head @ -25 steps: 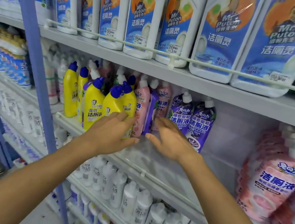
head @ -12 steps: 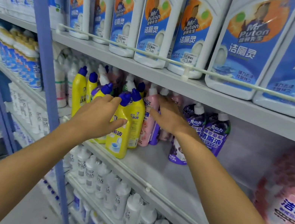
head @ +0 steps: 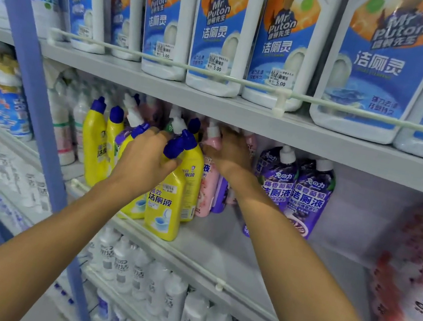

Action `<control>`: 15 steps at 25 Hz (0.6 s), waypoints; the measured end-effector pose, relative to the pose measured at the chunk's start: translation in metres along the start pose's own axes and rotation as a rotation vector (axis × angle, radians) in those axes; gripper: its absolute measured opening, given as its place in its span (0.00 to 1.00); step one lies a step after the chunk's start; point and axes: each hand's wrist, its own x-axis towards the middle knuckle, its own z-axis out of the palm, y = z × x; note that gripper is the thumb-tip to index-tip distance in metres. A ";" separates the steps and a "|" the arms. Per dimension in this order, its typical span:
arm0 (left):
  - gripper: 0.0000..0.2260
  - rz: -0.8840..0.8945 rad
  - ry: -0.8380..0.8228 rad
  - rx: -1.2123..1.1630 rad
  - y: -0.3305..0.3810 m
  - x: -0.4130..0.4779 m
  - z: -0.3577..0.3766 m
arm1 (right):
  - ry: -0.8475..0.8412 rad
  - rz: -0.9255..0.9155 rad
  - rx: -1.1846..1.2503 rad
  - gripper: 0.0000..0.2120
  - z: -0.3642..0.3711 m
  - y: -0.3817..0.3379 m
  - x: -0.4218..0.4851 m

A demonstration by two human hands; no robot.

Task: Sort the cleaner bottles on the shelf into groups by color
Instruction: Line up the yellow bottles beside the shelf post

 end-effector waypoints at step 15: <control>0.09 -0.005 -0.003 -0.225 -0.026 0.002 0.013 | -0.123 0.016 0.053 0.09 -0.094 0.037 -0.107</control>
